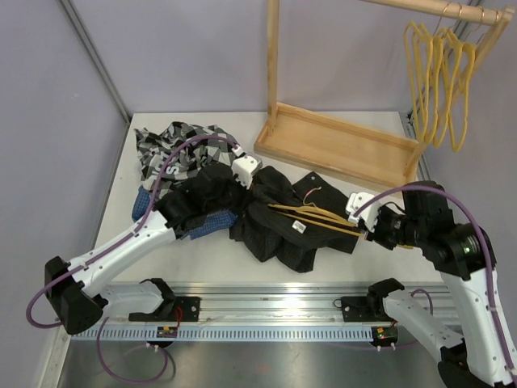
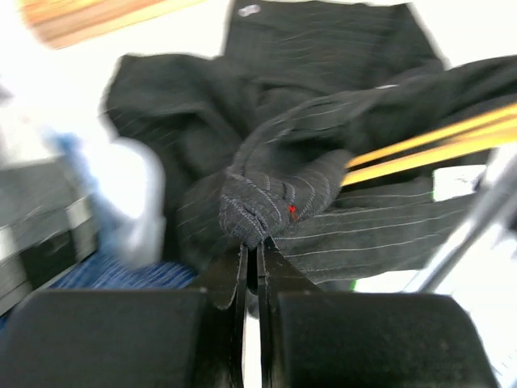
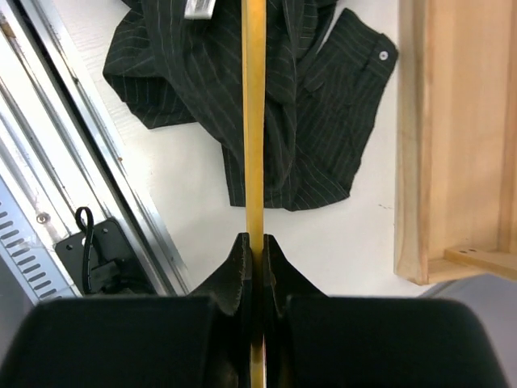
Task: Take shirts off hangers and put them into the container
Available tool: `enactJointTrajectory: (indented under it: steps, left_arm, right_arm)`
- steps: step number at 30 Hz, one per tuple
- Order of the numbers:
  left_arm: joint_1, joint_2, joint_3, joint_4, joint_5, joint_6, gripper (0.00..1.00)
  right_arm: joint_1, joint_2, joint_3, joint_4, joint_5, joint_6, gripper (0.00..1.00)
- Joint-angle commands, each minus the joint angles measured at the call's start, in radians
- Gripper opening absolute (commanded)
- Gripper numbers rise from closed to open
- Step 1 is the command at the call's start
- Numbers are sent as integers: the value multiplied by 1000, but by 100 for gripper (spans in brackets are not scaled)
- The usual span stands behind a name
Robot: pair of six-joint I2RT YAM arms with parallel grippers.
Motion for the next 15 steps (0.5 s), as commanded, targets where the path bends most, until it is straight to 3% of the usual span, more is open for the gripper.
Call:
enactJointTrajectory:
  steps: [1, 6, 11, 13, 15]
  left_arm:
    - [41, -39, -41, -36, -125, 52, 0]
    - [107, -28, -153, -4, -47, 57, 0]
    - [132, -53, -161, 10, -22, 89, 2]
    - [138, -68, -153, 13, 81, 135, 16]
    - [137, -103, -156, 36, 228, 189, 42]
  right_arm:
    - [-31, -50, 48, -43, 30, -40, 0]
    - [-99, -28, 172, -81, -54, -52, 0]
    - [-113, -17, 271, -112, -41, -48, 0]
    - [-113, -11, 292, -112, -44, -37, 0]
    - [-111, -1, 263, -98, -59, -32, 0]
